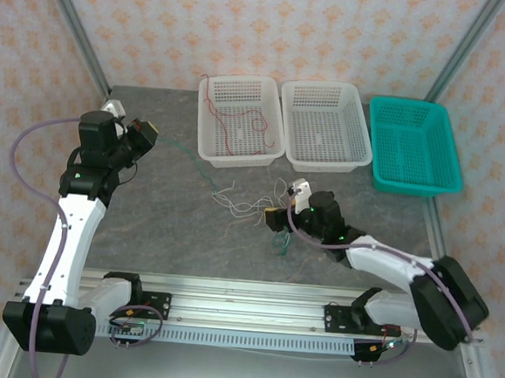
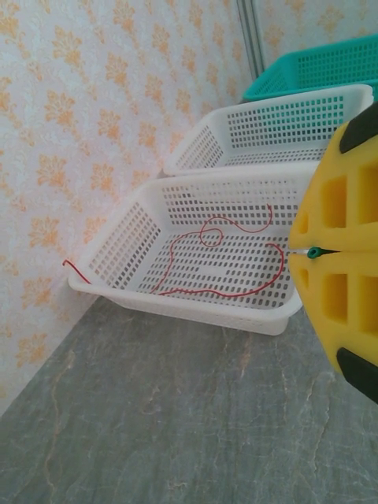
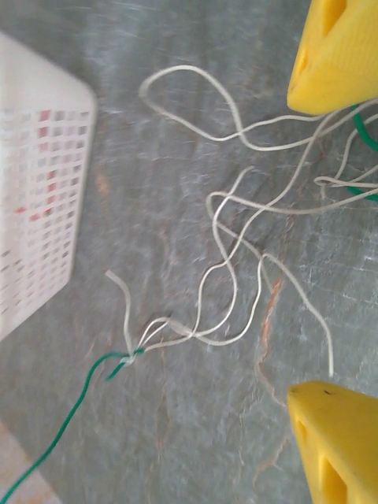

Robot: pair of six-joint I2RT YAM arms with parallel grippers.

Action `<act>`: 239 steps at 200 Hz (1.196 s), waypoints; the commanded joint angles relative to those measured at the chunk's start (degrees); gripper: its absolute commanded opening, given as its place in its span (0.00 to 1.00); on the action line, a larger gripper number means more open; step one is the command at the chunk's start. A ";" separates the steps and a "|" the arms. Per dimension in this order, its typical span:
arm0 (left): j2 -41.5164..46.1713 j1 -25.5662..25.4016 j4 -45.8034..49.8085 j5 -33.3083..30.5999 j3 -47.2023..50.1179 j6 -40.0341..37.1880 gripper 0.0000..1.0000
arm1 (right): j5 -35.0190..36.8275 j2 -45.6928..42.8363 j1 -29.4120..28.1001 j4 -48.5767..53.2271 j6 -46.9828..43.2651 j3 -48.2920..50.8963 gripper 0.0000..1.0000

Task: Untangle the cables

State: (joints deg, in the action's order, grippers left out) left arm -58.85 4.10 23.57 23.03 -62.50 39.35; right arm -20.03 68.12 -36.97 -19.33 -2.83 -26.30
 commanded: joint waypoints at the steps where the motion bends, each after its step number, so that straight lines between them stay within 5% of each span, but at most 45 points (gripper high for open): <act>1: 1.36 -0.01 -0.02 -0.33 -4.13 0.31 0.00 | -5.14 -3.20 -0.12 5.63 -7.95 -3.61 0.90; 33: 1.72 -0.43 0.32 0.99 -7.27 3.97 0.00 | -10.88 6.93 -2.18 -0.87 -11.40 -9.50 0.88; 67: 1.20 -2.44 3.17 1.79 -12.09 3.93 0.00 | -13.88 25.00 -2.91 -20.51 -13.12 -15.86 0.88; 110: 1.89 -3.38 4.74 1.86 -15.49 4.43 0.00 | -24.74 39.82 -2.84 -25.14 -11.98 -26.96 0.88; 217: 0.49 -5.00 1.94 2.05 -16.78 6.66 0.00 | -26.83 48.95 -8.14 -26.81 -7.21 -36.10 0.88; 239: 0.50 -5.48 1.37 1.63 -17.12 6.96 0.00 | -24.94 52.03 -9.21 -26.98 -6.63 -38.84 0.80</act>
State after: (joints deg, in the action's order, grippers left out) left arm -58.39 -0.73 26.74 24.23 -77.62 45.23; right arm -45.04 116.60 -45.10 -43.48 -11.33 -62.02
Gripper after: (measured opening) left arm 0.048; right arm 0.840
